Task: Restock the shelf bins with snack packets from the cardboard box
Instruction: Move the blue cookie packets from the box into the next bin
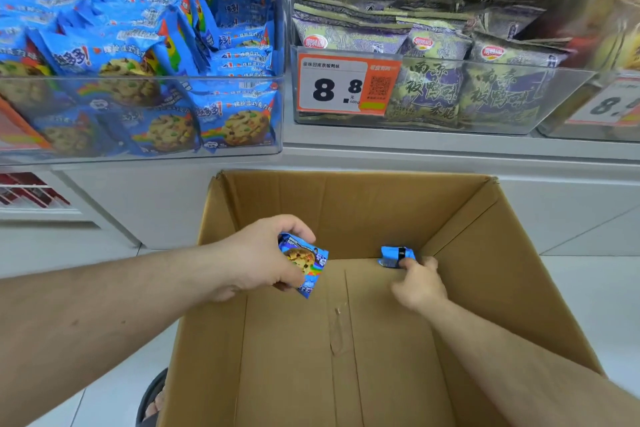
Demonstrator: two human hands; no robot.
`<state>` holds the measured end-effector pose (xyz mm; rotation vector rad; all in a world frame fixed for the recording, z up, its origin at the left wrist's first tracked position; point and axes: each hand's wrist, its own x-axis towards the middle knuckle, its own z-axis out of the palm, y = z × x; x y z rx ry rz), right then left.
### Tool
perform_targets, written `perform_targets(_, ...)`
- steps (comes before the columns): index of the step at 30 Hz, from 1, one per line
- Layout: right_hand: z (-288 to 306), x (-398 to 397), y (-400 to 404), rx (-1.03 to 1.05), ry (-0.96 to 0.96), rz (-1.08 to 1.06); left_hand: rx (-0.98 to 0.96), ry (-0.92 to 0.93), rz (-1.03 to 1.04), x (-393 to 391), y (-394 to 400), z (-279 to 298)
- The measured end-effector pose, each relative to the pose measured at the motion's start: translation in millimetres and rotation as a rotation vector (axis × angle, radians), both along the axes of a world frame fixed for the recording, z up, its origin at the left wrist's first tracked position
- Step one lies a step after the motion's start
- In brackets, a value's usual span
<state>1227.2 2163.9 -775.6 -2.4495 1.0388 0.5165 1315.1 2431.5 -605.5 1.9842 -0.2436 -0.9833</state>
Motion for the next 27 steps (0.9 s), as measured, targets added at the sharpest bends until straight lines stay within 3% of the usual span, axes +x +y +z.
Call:
perform_targets(5, -46, 10, -29, 0.168, 0.161, -0.049, 0.005, 0.009, 0.01, 6, 0, -3)
perform_targets(8, -60, 12, -27, 0.165, 0.114, -0.098, -0.047, 0.013, 0.066, 11, -1, -1)
perform_targets(11, -49, 1, -19, -0.001, -0.06, -0.093, -0.176, 0.083, 0.121, 15, -4, 8)
perform_targets(14, -25, -15, -18, -0.122, -0.217, -0.115, -0.25, 0.152, 0.169, 14, -6, 18)
perform_targets(23, 109, -25, 25, -0.036, -0.591, 0.033, -0.228, 0.193, 0.06, 11, 19, 64)
perform_targets(27, 179, -27, 51, 0.174, -0.702, -0.032, -0.266, 0.096, 0.056, 7, 36, 88)
